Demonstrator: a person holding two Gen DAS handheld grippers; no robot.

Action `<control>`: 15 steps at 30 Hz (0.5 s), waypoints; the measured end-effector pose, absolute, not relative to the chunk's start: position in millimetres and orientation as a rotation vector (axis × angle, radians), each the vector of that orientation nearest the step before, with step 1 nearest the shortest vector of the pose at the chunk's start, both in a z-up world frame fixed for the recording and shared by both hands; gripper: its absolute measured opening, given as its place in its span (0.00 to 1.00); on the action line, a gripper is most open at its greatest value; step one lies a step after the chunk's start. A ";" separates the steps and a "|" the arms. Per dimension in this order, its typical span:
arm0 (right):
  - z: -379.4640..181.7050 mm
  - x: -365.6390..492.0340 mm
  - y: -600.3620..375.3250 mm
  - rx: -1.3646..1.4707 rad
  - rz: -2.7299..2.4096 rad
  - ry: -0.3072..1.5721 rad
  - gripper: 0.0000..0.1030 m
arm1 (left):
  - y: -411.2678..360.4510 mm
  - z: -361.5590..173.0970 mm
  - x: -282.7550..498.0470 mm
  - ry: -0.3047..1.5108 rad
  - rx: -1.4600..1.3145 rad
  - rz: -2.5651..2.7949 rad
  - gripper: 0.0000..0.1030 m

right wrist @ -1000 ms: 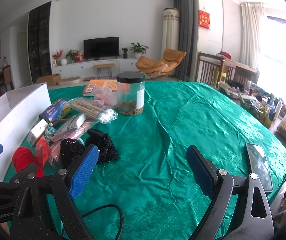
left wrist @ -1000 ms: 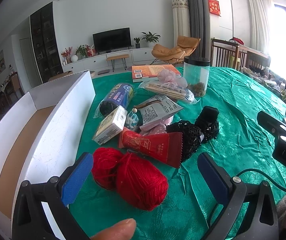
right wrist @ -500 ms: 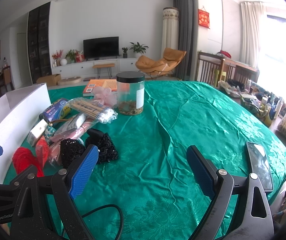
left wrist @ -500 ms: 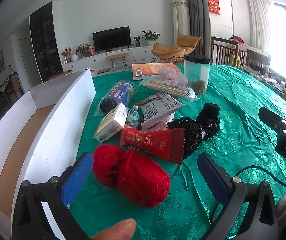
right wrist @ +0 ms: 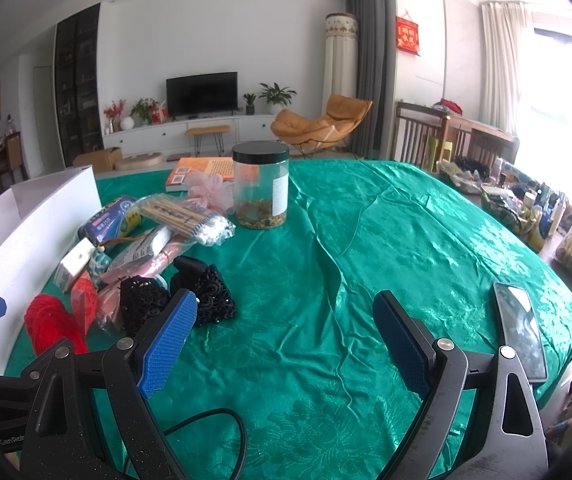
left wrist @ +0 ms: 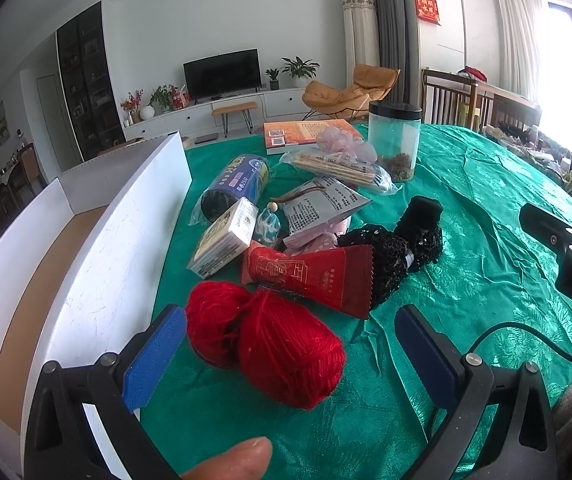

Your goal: Organize soft objects

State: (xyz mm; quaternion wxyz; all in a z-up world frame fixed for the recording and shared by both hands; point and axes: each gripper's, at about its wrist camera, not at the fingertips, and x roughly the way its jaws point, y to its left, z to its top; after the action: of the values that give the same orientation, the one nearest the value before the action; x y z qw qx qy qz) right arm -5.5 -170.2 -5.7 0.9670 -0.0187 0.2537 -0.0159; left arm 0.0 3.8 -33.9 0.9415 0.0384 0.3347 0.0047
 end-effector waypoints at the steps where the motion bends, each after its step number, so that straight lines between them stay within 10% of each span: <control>1: -5.7 -5.4 -170.5 -0.037 -0.032 0.513 0.89 | 4.1 -34.0 0.0 0.683 0.079 0.010 1.00; 15: -7.3 -3.3 -172.5 -0.035 -0.031 0.515 0.89 | 5.7 -35.0 -0.8 0.686 0.080 0.010 1.00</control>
State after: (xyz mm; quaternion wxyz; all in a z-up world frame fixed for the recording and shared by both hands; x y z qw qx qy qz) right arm -3.3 -172.5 -7.3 0.9667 -0.0172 0.2547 -0.0155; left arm -0.8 5.7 -35.0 0.9409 0.0394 0.3362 0.0047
